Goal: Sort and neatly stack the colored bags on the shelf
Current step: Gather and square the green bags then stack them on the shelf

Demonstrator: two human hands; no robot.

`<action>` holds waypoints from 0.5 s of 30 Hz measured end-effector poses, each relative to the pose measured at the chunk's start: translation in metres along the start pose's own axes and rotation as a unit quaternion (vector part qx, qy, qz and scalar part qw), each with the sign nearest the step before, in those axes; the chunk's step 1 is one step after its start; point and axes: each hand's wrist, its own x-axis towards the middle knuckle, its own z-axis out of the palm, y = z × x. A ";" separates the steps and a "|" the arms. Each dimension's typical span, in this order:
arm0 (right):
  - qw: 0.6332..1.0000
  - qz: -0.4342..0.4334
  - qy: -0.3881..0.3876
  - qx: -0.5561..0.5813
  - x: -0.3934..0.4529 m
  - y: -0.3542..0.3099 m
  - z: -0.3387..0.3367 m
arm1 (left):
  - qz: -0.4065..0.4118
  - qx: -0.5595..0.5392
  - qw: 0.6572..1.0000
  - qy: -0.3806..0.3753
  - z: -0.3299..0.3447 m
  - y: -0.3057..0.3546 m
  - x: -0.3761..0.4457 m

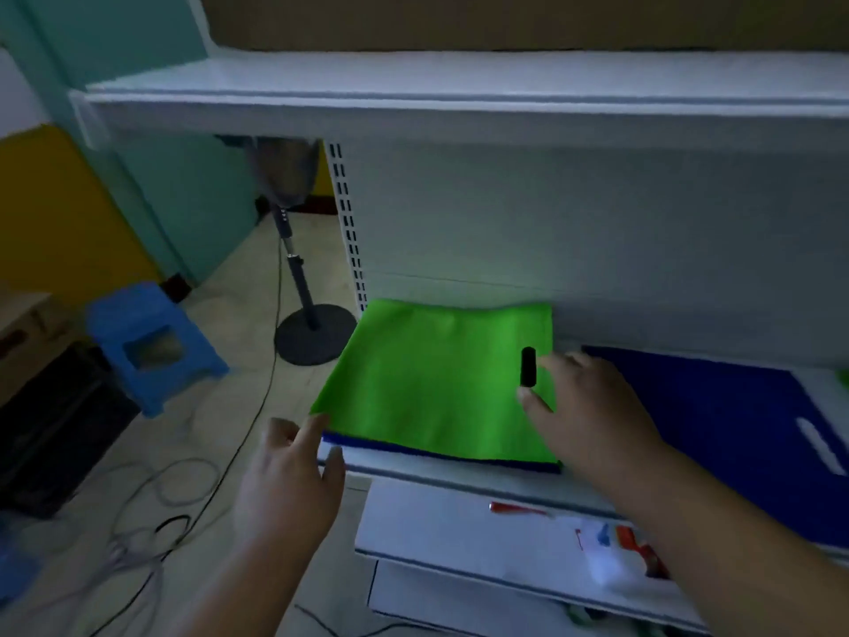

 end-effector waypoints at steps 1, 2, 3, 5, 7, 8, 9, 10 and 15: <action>0.999 0.026 -0.011 -0.018 -0.008 -0.004 0.006 | 0.015 0.000 1.000 -0.005 0.000 -0.007 0.009; 0.998 0.047 -0.025 -0.040 -0.016 -0.009 0.012 | 0.030 -0.001 0.999 -0.013 0.001 -0.013 0.017; 0.996 0.063 -0.038 -0.059 -0.022 -0.015 0.018 | 0.044 -0.004 0.999 -0.027 0.001 -0.017 0.025; 0.992 0.078 -0.049 -0.080 -0.033 -0.026 0.028 | 0.069 -0.009 0.996 -0.063 0.002 -0.024 0.036; 0.991 0.088 -0.039 -0.094 -0.038 -0.034 0.033 | 0.088 -0.025 0.992 -0.091 0.003 -0.026 0.044; 0.990 0.094 -0.035 -0.103 -0.040 -0.037 0.033 | 0.091 -0.042 0.990 -0.097 0.002 -0.027 0.048; 0.989 0.098 -0.033 -0.108 -0.040 -0.038 0.033 | 0.090 -0.059 0.990 -0.096 0.002 -0.028 0.051; 0.988 0.099 -0.032 -0.111 -0.041 -0.040 0.032 | 0.089 -0.071 0.990 -0.089 0.001 -0.030 0.054; 0.995 0.097 -0.007 -0.027 -0.051 -0.045 0.030 | 0.084 -0.105 0.991 -0.021 -0.010 -0.038 0.063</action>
